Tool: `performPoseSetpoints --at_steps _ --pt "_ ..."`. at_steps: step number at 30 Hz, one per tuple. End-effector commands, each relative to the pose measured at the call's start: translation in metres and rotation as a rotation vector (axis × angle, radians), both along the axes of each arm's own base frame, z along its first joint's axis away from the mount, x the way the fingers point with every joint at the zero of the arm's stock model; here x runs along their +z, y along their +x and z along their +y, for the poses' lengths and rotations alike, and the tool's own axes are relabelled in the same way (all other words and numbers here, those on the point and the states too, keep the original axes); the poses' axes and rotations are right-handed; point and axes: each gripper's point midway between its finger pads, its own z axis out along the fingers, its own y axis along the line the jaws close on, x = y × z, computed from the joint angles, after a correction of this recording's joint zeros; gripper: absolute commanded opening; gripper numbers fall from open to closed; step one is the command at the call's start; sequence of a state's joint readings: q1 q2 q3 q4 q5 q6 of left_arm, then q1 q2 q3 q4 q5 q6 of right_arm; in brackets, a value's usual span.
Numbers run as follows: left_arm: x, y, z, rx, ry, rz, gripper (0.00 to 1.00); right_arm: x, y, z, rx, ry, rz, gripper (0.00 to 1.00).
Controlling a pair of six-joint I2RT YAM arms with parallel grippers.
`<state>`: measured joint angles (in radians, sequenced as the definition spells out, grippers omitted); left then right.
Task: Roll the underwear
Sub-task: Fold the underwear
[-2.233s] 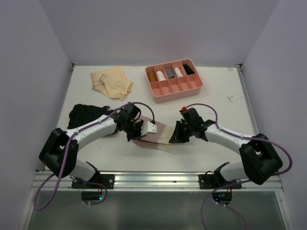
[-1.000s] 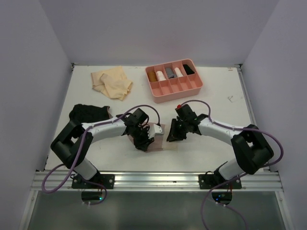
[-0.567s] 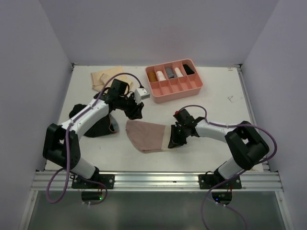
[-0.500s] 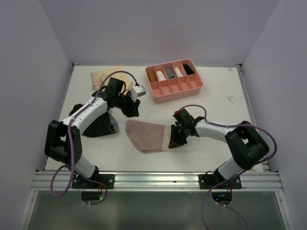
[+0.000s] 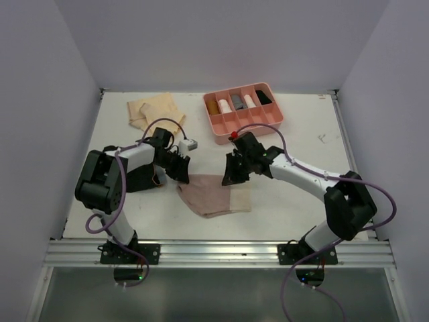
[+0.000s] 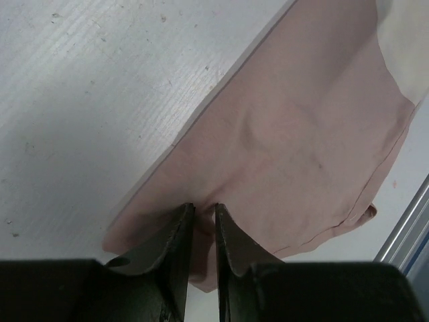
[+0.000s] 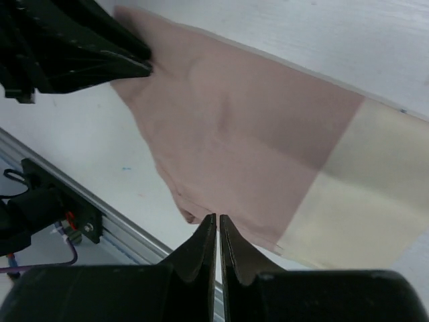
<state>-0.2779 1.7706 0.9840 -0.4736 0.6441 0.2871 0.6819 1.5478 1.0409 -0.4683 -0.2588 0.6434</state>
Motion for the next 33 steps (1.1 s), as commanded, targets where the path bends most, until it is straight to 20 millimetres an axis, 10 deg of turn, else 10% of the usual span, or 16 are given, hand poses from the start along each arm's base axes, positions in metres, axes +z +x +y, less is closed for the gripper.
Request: performPoseSetpoints --at_steps 1,9,20,25,29,33 --pt "-0.003 0.009 0.004 0.047 0.019 -0.038 0.24 0.002 -0.003 0.034 0.024 0.084 0.032 0.09" --pt "0.024 0.019 0.005 0.065 0.002 -0.118 0.35 -0.045 -0.026 0.090 0.089 0.153 0.145 0.08" --pt "0.034 0.029 0.014 0.069 0.015 -0.161 0.39 -0.091 -0.066 0.064 0.110 0.084 0.254 0.07" --pt "0.052 0.029 -0.001 -0.050 -0.085 -0.159 0.33 -0.052 -0.058 0.073 0.145 0.170 0.163 0.16" --pt "0.071 0.032 -0.007 -0.094 -0.123 -0.216 0.32 0.015 -0.028 0.080 0.112 0.286 0.015 0.20" --pt "0.086 0.017 -0.021 -0.127 -0.235 -0.147 0.34 0.032 0.004 0.062 0.004 0.345 -0.016 0.22"
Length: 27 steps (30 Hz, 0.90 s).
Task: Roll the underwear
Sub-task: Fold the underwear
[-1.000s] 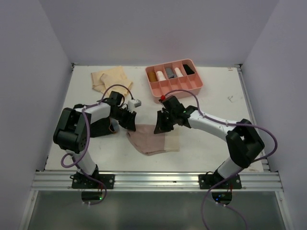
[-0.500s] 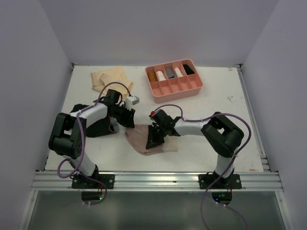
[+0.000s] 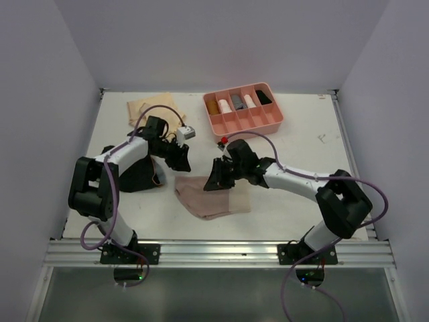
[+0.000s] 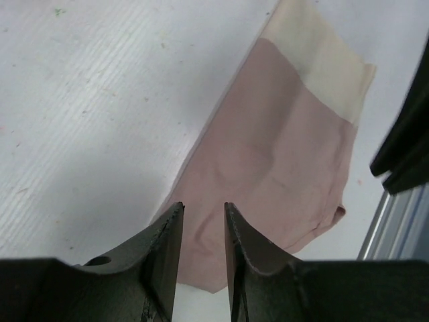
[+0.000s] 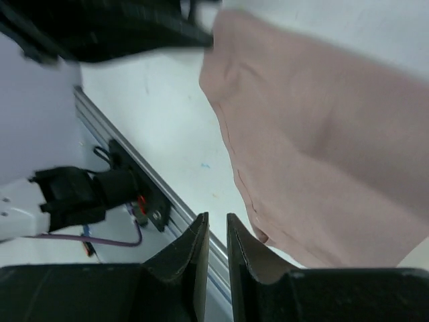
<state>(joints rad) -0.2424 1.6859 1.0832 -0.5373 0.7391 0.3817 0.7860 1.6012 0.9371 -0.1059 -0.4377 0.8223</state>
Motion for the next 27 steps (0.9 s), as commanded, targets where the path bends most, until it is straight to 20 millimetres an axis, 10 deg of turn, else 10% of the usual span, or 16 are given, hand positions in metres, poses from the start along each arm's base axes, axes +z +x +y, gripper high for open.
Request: performPoseSetpoints --at_steps 1,10,17,22,27 --pt "0.031 -0.014 -0.020 -0.080 -0.165 0.041 0.35 0.027 0.039 -0.013 -0.110 0.072 -0.049 0.21" --pt "-0.015 -0.011 -0.025 0.028 -0.172 0.196 0.32 -0.040 0.078 -0.056 -0.254 0.064 0.064 0.17" --pt "-0.062 -0.010 -0.013 0.081 -0.067 0.277 0.33 -0.081 0.064 -0.097 -0.283 -0.031 0.097 0.17" --pt "-0.070 0.021 -0.016 0.083 -0.035 0.241 0.33 -0.090 0.060 -0.109 -0.291 -0.063 0.107 0.16" --pt "-0.051 0.043 -0.028 0.024 -0.084 0.204 0.35 -0.058 0.069 -0.103 -0.261 -0.031 0.048 0.17"
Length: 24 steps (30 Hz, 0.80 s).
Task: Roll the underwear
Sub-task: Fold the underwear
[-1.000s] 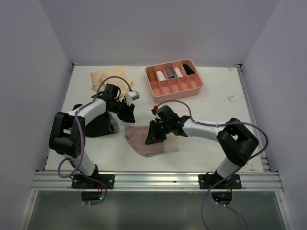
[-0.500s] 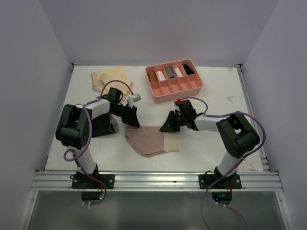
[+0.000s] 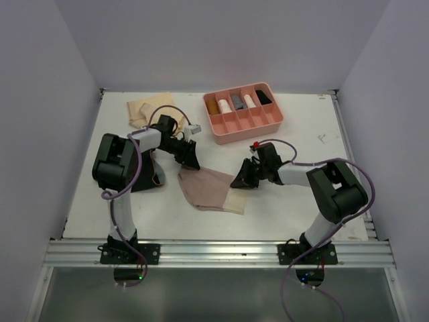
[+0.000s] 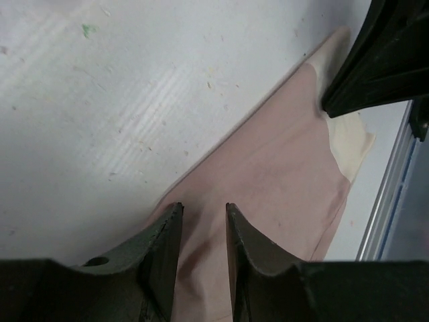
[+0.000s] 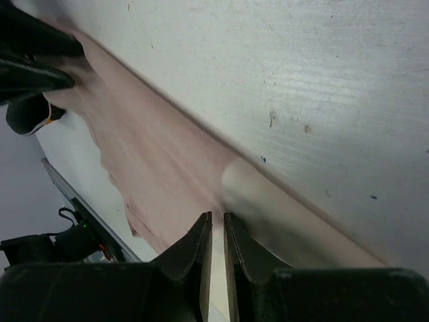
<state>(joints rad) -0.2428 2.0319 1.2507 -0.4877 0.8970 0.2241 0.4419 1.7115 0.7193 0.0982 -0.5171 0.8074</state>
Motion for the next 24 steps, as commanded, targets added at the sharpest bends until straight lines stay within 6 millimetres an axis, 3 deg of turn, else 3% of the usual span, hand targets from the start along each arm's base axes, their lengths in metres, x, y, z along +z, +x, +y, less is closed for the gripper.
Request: performPoseSetpoints --at_steps 1,5,7,8,9,10,11,12,14,16,18,19,24 --pt "0.008 0.020 0.001 -0.041 0.010 -0.095 0.37 0.029 0.011 -0.003 0.042 -0.021 -0.106 0.17" --pt "0.057 -0.002 -0.003 -0.143 -0.043 -0.227 0.40 0.074 0.018 -0.001 0.088 -0.029 -0.163 0.20" --pt "0.068 -0.012 0.000 -0.197 -0.033 -0.327 0.43 0.089 0.014 0.004 0.110 -0.003 -0.171 0.22" --pt "0.085 -0.019 0.001 -0.219 -0.029 -0.408 0.44 0.093 0.011 0.007 0.120 0.009 -0.169 0.23" --pt "0.078 -0.031 0.005 -0.261 -0.010 -0.446 0.46 0.094 0.008 0.011 0.134 0.019 -0.163 0.23" --pt "0.076 -0.038 0.009 -0.288 0.014 -0.482 0.47 0.091 0.001 0.020 0.156 0.021 -0.143 0.23" --pt "0.088 -0.045 0.009 -0.323 0.024 -0.561 0.47 0.090 -0.003 0.025 0.172 0.021 -0.135 0.23" --pt "0.074 -0.060 0.015 -0.381 0.049 -0.597 0.48 0.087 -0.008 0.031 0.190 0.020 -0.128 0.23" --pt "0.079 -0.068 0.016 -0.442 0.097 -0.726 0.48 0.076 -0.020 0.051 0.228 0.023 -0.107 0.23" --pt "0.069 -0.086 0.016 -0.550 0.122 -0.823 0.49 0.064 -0.031 0.067 0.255 0.032 -0.078 0.23" --pt "0.061 -0.098 0.015 -0.598 0.130 -0.861 0.50 0.053 -0.037 0.072 0.268 0.021 -0.065 0.24" --pt "0.049 -0.109 0.018 -0.624 0.138 -0.855 0.51 0.045 -0.043 0.074 0.282 0.015 -0.054 0.24" --pt "0.044 -0.120 0.006 -0.702 0.134 -1.021 0.54 0.005 -0.059 0.063 0.303 -0.047 0.027 0.24"
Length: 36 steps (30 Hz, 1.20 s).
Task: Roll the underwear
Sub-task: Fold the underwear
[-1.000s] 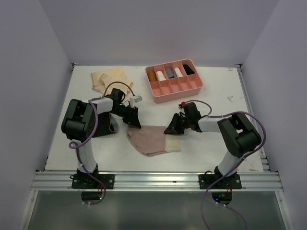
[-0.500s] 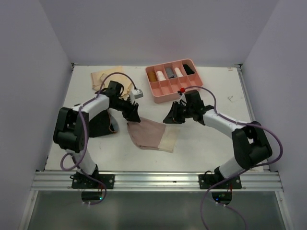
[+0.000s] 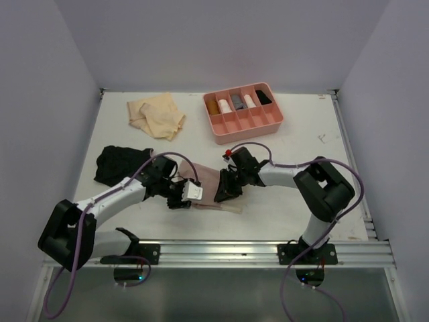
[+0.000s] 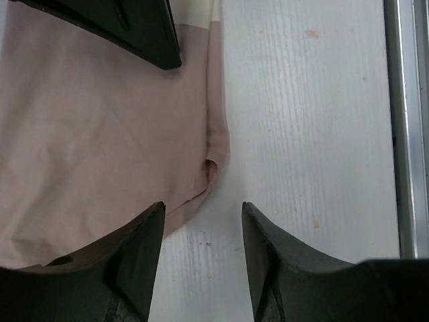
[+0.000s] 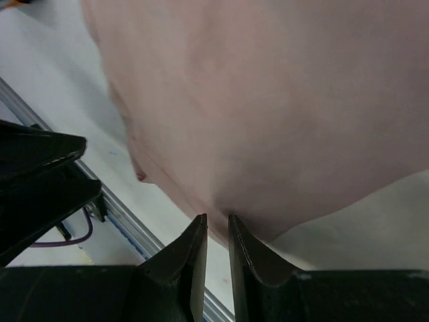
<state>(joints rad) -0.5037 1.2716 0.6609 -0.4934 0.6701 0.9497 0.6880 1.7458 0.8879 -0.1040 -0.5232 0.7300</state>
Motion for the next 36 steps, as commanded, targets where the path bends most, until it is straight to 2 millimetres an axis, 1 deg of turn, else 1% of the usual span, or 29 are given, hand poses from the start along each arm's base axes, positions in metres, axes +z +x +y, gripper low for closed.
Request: performPoseSetpoints --at_steps 1,3,6,7,8,9,10,11,12,13,14,15,16,17,18,20,21,22,23,24,25,27,29,30,31,33,36 --pt "0.011 0.020 -0.012 -0.086 -0.034 -0.244 0.54 -0.014 -0.005 -0.005 0.006 -0.013 0.021 0.24" --pt "0.006 0.015 -0.017 -0.118 -0.032 -0.267 0.54 -0.017 -0.010 -0.010 0.011 -0.024 0.027 0.25" --pt "-0.002 0.006 -0.021 -0.165 -0.027 -0.275 0.54 -0.003 -0.010 -0.014 0.030 -0.022 -0.025 0.29" --pt "-0.005 0.003 -0.023 -0.177 -0.020 -0.281 0.54 0.011 -0.008 -0.018 0.046 -0.025 -0.079 0.30" --pt "-0.005 0.004 -0.025 -0.181 -0.024 -0.298 0.53 0.017 -0.007 -0.021 0.057 -0.036 -0.106 0.32" --pt "-0.010 0.002 -0.024 -0.186 -0.014 -0.297 0.53 0.022 -0.005 -0.027 0.054 -0.061 -0.143 0.34" --pt "-0.012 -0.001 -0.027 -0.200 -0.014 -0.299 0.52 0.035 -0.006 -0.034 0.078 -0.075 -0.193 0.35" --pt "-0.015 -0.002 -0.028 -0.204 -0.010 -0.293 0.52 0.043 -0.005 -0.039 0.083 -0.085 -0.230 0.36" --pt "-0.016 -0.002 -0.030 -0.211 -0.012 -0.291 0.51 0.049 -0.004 -0.043 0.085 -0.096 -0.264 0.38" --pt "-0.019 -0.004 -0.030 -0.218 -0.008 -0.280 0.51 0.049 -0.005 -0.053 0.091 -0.134 -0.298 0.40" --pt "-0.019 -0.004 -0.032 -0.223 -0.010 -0.280 0.50 0.065 -0.004 -0.058 0.090 -0.123 -0.358 0.40" --pt "-0.018 -0.006 -0.033 -0.230 -0.018 -0.278 0.49 0.068 -0.005 -0.063 0.095 -0.137 -0.381 0.41" --pt "-0.018 -0.006 -0.034 -0.232 -0.022 -0.274 0.49 0.066 -0.007 -0.074 0.113 -0.182 -0.410 0.41" --pt "-0.019 -0.007 -0.035 -0.233 -0.023 -0.271 0.47 0.073 -0.008 -0.079 0.120 -0.189 -0.445 0.40" --pt "-0.021 -0.008 -0.035 -0.239 -0.020 -0.263 0.40 0.073 -0.009 -0.084 0.132 -0.206 -0.460 0.40" --pt "-0.027 -0.009 -0.035 -0.245 -0.005 -0.251 0.34 0.063 -0.015 -0.098 0.159 -0.270 -0.453 0.40" --pt "-0.030 -0.010 -0.034 -0.246 0.001 -0.246 0.28 0.053 -0.018 -0.102 0.192 -0.301 -0.422 0.40" --pt "-0.033 -0.010 -0.034 -0.246 0.009 -0.239 0.26 0.049 -0.026 -0.106 0.215 -0.330 -0.372 0.39" --pt "-0.034 -0.009 -0.034 -0.244 0.011 -0.237 0.21 0.044 -0.031 -0.107 0.231 -0.340 -0.332 0.37" --pt "-0.036 -0.009 -0.033 -0.242 0.019 -0.234 0.19 0.034 -0.036 -0.108 0.254 -0.369 -0.280 0.36" --pt "-0.037 -0.009 -0.032 -0.242 0.025 -0.230 0.16 0.032 -0.041 -0.110 0.273 -0.395 -0.244 0.36" --pt "-0.039 -0.009 -0.031 -0.242 0.034 -0.224 0.11 0.028 -0.047 -0.111 0.320 -0.472 -0.258 0.36" --pt "-0.040 -0.011 -0.030 -0.245 0.043 -0.211 0.07 0.031 -0.049 -0.111 0.362 -0.538 -0.268 0.35" --pt "-0.040 -0.012 -0.030 -0.251 0.040 -0.208 0.04 0.033 -0.049 -0.110 0.392 -0.575 -0.311 0.35" --pt "-0.041 -0.014 -0.029 -0.255 0.043 -0.197 0.03 0.039 -0.046 -0.108 0.400 -0.577 -0.350 0.35" --pt "-0.041 -0.017 -0.029 -0.264 0.040 -0.191 0.01 0.044 -0.046 -0.105 0.441 -0.569 -0.412 0.36" --pt "-0.043 -0.021 -0.027 -0.273 0.046 -0.173 0.00 0.044 -0.046 -0.101 0.487 -0.547 -0.470 0.38"
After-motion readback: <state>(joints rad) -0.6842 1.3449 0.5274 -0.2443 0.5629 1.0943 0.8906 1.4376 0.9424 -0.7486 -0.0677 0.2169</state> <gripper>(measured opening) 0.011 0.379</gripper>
